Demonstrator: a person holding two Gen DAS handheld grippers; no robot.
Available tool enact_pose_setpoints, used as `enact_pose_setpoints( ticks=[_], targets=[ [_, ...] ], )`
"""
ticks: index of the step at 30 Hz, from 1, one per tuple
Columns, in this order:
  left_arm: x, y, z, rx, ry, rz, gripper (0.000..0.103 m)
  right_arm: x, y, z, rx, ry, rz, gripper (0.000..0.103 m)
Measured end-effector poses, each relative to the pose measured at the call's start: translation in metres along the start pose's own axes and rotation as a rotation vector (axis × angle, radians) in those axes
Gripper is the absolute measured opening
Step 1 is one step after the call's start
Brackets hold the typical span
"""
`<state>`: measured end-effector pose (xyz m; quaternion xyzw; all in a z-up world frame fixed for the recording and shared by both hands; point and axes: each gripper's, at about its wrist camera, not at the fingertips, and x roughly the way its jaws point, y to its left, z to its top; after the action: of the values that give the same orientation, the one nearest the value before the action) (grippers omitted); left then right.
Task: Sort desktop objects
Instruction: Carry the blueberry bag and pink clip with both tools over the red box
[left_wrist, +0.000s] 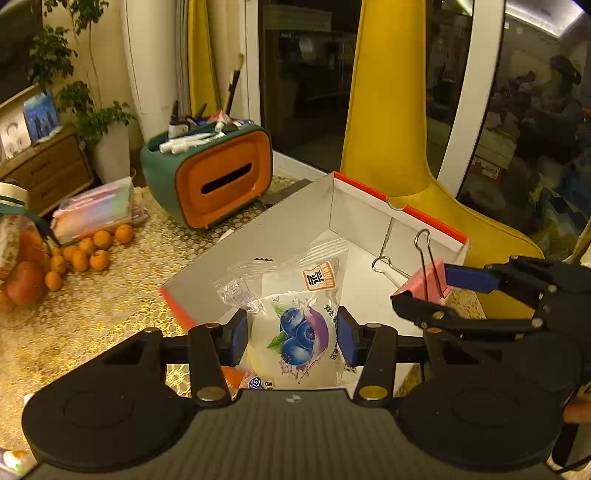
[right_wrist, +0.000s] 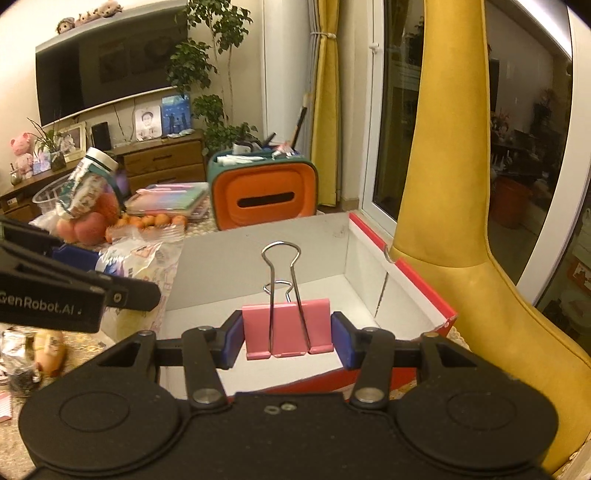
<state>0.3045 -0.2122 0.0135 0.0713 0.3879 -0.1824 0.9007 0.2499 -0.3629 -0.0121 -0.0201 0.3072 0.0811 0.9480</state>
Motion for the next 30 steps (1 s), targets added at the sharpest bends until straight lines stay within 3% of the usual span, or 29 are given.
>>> enact_pose_setpoints(
  ticks=[11,30],
  targets=[
    [0.066,-0.006,0.024,0.053,0.054,0.038,0.047,0.051,-0.018,0.003,-0.033,0.064,-0.01,0.049],
    [0.148,0.0,0.018,0.045,0.255,0.026,0.047,0.113,-0.011,0.0,-0.199,0.285,0.021,0.048]
  ],
)
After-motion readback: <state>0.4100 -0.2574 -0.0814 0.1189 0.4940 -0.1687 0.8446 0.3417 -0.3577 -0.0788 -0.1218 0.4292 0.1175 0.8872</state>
